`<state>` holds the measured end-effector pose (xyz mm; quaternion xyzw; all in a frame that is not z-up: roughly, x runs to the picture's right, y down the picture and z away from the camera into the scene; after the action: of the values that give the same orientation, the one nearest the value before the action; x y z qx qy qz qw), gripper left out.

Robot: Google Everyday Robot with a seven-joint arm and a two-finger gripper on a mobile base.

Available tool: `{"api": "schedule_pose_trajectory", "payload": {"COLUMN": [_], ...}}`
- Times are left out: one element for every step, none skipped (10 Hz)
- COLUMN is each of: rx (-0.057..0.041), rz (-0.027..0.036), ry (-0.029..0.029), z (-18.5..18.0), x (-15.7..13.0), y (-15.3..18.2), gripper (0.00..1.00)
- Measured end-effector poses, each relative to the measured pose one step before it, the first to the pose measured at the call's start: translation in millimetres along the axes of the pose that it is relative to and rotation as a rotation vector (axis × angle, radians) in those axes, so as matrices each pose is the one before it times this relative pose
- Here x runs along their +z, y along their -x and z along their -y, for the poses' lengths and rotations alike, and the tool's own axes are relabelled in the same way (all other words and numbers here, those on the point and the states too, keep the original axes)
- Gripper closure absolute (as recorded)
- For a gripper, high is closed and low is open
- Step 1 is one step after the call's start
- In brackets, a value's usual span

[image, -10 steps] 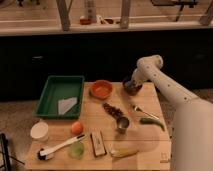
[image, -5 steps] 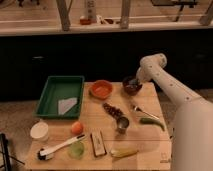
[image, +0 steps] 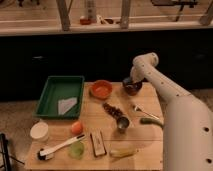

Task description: Wipe purple bowl with sponge

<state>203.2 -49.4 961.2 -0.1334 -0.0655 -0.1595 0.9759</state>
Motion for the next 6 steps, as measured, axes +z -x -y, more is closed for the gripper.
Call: {"api": "schedule_pose_trajectory", "payload": {"rx": [-0.01539, -0.01399, -0.00096, -0.00318, 0.00506, 0.02357], "rz": [0.01573, 0.01415, -0.00167, -0.00495, -0.00775, -0.03050], "ry": [-0.00244, 0.00115, 0.00538, 0.01082, 0.00970, 0.02242], "z": [-1.94, -9.40, -8.12, -7.43, -2.14, -9.14], "x": [-1.83, -4.89, -3.73, -2.01, -1.48, -1.55], "y": [11.15, 8.25, -2.86, -2.37, -4.44, -23.04], "gripper": [1.00, 1.00, 1.00, 1.00, 1.00, 1.00]}}
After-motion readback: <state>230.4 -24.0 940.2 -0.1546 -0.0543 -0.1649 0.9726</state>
